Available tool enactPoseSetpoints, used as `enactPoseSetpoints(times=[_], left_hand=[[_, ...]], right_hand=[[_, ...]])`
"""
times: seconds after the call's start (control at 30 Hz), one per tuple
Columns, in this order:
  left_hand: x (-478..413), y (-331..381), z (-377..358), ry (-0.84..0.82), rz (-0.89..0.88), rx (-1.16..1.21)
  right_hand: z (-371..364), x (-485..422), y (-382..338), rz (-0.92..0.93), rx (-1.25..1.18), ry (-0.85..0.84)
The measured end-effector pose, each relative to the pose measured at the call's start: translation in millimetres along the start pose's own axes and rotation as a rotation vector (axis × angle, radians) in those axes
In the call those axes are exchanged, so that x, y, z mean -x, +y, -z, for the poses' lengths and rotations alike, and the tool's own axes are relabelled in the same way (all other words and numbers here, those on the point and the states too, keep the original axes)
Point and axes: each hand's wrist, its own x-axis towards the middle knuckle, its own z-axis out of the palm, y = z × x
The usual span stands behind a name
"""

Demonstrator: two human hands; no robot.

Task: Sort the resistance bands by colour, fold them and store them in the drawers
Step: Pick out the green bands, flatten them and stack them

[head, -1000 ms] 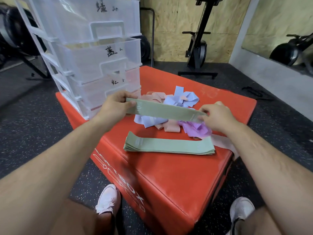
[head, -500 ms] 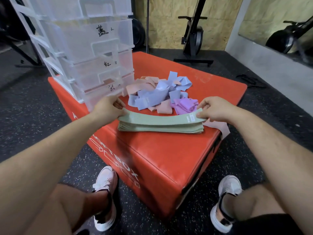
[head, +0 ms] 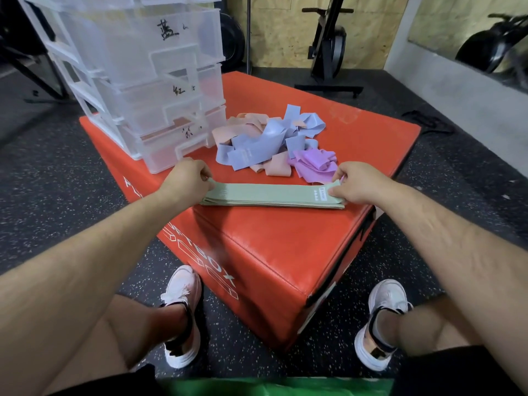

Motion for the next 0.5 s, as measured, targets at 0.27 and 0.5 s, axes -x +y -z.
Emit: enactPoseSetpoints(times=[0.27, 0.5], left_hand=[[-0.5, -13.9, -12.4, -0.072, -0.051, -0.164], [15.2, 38.3, -20.0, 0.062, -0.475, -0.356]], right_hand=[[1.5, 10.3, -2.9, -0.067, 0.006, -0.046], [17.9, 13.2, -4.5, -0.216, -0.122, -0.099]])
